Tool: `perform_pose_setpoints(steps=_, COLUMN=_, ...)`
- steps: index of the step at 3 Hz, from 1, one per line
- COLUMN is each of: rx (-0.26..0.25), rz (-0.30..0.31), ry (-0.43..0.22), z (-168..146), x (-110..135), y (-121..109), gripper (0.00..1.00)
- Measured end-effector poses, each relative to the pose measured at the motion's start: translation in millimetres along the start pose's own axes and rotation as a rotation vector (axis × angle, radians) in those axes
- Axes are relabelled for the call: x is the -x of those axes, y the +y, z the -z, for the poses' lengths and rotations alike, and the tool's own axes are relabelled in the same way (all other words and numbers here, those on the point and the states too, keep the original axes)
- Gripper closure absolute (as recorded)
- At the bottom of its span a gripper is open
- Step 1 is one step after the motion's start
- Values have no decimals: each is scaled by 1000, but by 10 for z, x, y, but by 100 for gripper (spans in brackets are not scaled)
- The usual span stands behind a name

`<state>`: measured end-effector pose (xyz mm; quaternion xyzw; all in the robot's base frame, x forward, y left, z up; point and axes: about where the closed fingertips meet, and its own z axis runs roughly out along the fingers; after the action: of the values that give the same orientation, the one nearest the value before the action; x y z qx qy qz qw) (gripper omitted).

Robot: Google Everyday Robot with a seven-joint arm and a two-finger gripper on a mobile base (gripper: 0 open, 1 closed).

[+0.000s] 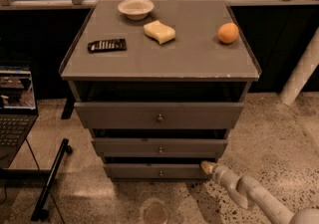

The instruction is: Open bottom drawer

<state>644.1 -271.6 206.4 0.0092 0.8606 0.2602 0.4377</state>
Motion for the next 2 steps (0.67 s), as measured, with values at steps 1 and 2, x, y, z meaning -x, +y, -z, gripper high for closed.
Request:
perform_pose_setpoints(steps=1, rx=0, rz=0, ry=0, z=0, x=0, y=0, gripper=100)
perform_pose_setpoints(steps=2, rx=1, rz=13, ry=-35, z=-90, x=81, y=141, gripper=100)
